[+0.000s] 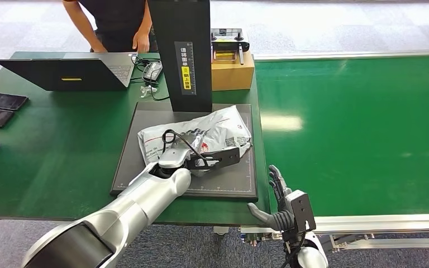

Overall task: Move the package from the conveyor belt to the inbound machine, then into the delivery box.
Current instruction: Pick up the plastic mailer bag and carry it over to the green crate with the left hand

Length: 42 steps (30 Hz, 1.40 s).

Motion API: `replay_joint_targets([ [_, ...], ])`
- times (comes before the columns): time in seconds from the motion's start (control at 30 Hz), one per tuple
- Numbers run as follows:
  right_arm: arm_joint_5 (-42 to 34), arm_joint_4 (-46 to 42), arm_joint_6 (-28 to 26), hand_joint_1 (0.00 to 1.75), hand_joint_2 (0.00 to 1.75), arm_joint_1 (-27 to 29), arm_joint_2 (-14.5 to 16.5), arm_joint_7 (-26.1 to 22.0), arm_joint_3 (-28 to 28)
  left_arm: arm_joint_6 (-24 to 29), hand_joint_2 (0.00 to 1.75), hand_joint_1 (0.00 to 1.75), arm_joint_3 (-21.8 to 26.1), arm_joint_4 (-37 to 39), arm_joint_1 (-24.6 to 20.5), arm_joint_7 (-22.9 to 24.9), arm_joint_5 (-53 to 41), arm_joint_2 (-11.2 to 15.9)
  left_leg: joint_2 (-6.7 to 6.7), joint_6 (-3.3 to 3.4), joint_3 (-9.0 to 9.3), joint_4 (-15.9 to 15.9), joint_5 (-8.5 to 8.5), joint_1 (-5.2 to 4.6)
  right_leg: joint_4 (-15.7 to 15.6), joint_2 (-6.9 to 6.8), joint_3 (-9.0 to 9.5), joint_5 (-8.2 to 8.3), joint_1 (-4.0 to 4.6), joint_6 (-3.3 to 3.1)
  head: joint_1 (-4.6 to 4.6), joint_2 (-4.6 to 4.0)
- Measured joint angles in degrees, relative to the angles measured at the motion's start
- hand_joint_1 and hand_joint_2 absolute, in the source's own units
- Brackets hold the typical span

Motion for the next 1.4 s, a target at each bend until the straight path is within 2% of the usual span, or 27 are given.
replay_joint_targets([
  [0.03, 0.0, 0.0, 0.0, 0.0, 1.75, 0.0, 0.0, 0.0, 0.0, -0.1, 1.75, 0.01, 0.1, 0.0, 0.0, 0.0, 0.0, 0.0, 0.0, 0.0, 0.0, 0.0, 0.0, 0.0, 0.0, 0.0, 0.0, 0.0, 0.0, 0.0, 0.0, 0.0],
  [0.07, 0.0, 0.0, -0.1, 0.0, 1.75, 0.0, 0.0, 0.0, 0.0, -0.2, 1.75, 0.22, 0.3, 0.1, 0.0, 0.0, -0.1, 0.1, 0.0, 0.0, 0.01, 0.0, 0.0, 0.0, 0.0, 0.0, 0.0, 0.0, 0.0, 0.0, 0.0, 0.0],
  [0.17, 0.0, 0.0, -0.1, 0.0, 1.75, 0.1, 0.0, 0.0, 0.0, -0.2, 1.75, 1.48, 0.4, 0.2, 0.0, 0.0, -0.3, 0.1, 0.0, 0.0, 0.01, 0.0, 0.0, 0.0, 0.0, 0.0, 0.0, 0.0, 0.0, 0.0, 0.0, 0.0],
  [0.2, 0.0, 0.0, -0.1, 0.0, 1.75, 0.1, 0.0, 0.0, 0.0, -0.1, 1.75, 1.71, 0.4, 0.2, 0.0, -0.1, -0.4, 0.1, 0.0, 0.0, 0.01, 0.0, 0.0, 0.0, 0.0, 0.0, 0.0, 0.0, 0.0, 0.0, 0.0, 0.0],
  [0.23, 0.0, 0.0, -0.1, 0.0, 1.75, 0.1, 0.0, 0.0, 0.0, 0.2, 1.75, 1.75, 0.5, 0.2, 0.0, -0.3, -0.5, 0.1, 0.0, 0.0, 0.01, 0.0, 0.0, 0.0, 0.0, 0.0, 0.0, 0.0, 0.0, 0.0, 0.0, 0.0],
  [1.03, 0.1, -0.4, -0.7, 0.0, 1.75, 0.5, 0.0, 0.2, -0.6, 4.7, 1.75, 1.75, 2.6, 0.6, 0.1, -4.4, -2.5, 0.1, 0.0, 0.0, 0.01, 0.0, 0.0, 0.0, 0.0, 0.01, 0.01, 0.01, 0.0, 0.0, 0.0, 0.0],
  [1.2, 0.2, -0.9, -0.6, 0.0, 1.75, 0.7, 0.0, 0.3, -0.7, 8.2, 1.75, 1.75, 2.4, 0.6, 0.5, -5.1, -5.9, 0.1, 0.0, 0.0, 0.0, 0.0, 0.0, 0.0, 0.0, 0.01, 0.0, 0.01, 0.0, 0.01, 0.0, 0.0],
  [1.4, 0.3, -1.6, -0.3, 0.0, 1.75, 1.1, 0.0, 0.3, -0.8, 18.2, 1.75, 1.75, 1.5, 0.6, 0.4, -7.0, -11.1, 0.9, 0.0, 0.0, -0.01, 0.0, 0.0, 0.0, 0.0, 0.0, 0.0, 0.01, 0.0, 0.01, 0.0, 0.0],
])
